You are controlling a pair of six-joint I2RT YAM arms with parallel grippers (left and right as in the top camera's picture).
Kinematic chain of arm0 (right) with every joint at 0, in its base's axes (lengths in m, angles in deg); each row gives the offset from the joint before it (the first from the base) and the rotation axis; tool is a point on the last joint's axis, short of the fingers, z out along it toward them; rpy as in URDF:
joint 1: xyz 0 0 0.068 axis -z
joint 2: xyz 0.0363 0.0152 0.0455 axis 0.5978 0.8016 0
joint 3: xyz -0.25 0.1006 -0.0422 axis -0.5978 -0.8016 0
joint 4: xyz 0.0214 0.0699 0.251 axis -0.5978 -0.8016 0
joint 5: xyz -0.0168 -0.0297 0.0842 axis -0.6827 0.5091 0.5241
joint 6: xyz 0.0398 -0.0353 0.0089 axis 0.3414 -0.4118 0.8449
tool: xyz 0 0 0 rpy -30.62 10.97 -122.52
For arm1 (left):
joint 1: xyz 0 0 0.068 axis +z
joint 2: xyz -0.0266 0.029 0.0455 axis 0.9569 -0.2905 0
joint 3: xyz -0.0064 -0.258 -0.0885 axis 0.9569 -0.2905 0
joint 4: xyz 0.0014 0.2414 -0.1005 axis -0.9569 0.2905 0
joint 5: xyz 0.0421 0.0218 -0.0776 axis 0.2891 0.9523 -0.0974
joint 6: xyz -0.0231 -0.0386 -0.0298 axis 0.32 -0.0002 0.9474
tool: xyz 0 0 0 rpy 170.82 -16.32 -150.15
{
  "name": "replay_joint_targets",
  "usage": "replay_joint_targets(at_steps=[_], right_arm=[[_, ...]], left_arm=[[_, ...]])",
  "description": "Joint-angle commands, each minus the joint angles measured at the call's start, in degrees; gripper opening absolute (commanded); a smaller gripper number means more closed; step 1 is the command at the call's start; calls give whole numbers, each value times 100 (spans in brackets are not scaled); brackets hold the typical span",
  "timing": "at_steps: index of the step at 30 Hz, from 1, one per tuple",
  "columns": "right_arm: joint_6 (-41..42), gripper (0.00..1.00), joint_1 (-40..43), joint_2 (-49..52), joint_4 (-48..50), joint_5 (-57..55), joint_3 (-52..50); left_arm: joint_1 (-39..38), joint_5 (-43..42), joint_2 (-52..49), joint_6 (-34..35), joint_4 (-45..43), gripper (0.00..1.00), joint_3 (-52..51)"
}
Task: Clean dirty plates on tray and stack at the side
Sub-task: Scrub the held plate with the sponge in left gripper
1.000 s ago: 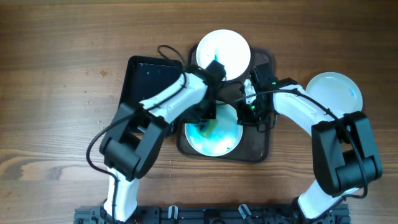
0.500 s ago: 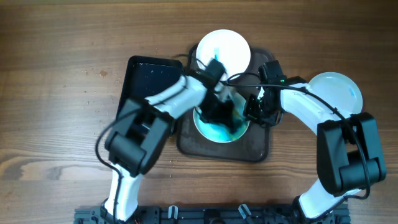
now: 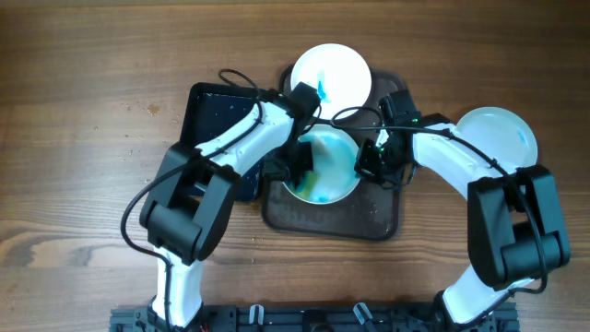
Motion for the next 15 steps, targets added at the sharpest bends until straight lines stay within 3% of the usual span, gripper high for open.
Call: replay_joint_targets(at_steps=[1,3,5,8,11,15], right_arm=[[-127,4,177,181,-127,-1056,-72],[-533,4,177,181,-146,-1165,-72],[-1174,4,175,181,-153,-1182,-74],[-1773,4,151,181,-160,-1340,-74],[-1840,4,63,181,-170,-1825,-74],[-2105,4,-131,181,-160,-1915,-74]], left_arm=[[566,2505,-192,407,153,4,-378],[588,1711,-162,44,-214,4,-378],[540,-92,-168,-702,-774,4,-380],[361,-2269,-168,-1222,-1558,4,-380],[103,-2918,-173,-1228,-2166,4,-380],[-326,-3025,-179,-1226,-3005,4,-380]])
